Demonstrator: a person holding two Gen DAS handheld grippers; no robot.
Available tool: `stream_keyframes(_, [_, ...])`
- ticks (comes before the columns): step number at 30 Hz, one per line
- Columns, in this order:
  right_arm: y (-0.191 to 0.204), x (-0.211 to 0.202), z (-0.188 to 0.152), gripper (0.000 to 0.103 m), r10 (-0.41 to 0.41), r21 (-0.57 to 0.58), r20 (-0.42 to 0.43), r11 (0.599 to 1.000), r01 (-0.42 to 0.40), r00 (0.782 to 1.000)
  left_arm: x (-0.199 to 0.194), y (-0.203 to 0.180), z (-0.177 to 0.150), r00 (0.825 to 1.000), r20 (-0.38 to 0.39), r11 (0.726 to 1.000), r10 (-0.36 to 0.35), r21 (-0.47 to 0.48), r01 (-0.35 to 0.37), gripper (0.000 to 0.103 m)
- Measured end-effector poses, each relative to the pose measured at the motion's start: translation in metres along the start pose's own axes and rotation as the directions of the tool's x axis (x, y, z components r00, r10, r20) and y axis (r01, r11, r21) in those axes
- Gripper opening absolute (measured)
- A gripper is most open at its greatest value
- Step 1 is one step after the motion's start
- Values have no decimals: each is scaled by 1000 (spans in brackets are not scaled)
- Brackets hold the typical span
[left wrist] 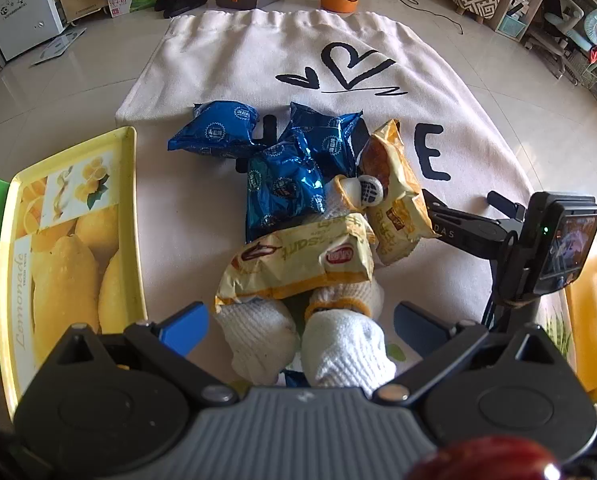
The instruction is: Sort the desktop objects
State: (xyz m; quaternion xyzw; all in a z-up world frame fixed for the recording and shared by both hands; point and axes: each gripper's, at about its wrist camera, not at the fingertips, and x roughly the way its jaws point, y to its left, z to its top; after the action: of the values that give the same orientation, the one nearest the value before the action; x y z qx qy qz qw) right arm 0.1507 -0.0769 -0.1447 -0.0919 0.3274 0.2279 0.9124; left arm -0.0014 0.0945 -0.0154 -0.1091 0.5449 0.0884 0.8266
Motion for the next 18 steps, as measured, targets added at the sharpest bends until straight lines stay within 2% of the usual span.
stream_keyframes(3, [0, 0, 0, 103, 0, 0, 0, 1000, 0, 1000, -2, 4, -1, 1000, 12, 1000, -5, -5, 5, 102])
stream_keyframes(11, [0, 0, 0, 103, 1, -1, 0, 1000, -1, 1000, -2, 21, -5, 999, 23, 997, 42, -64, -40, 102])
stream_keyframes(18, [0, 0, 0, 103, 1, -1, 0, 1000, -1, 1000, 15, 22, -4, 998, -13, 994, 68, -85, -69, 102])
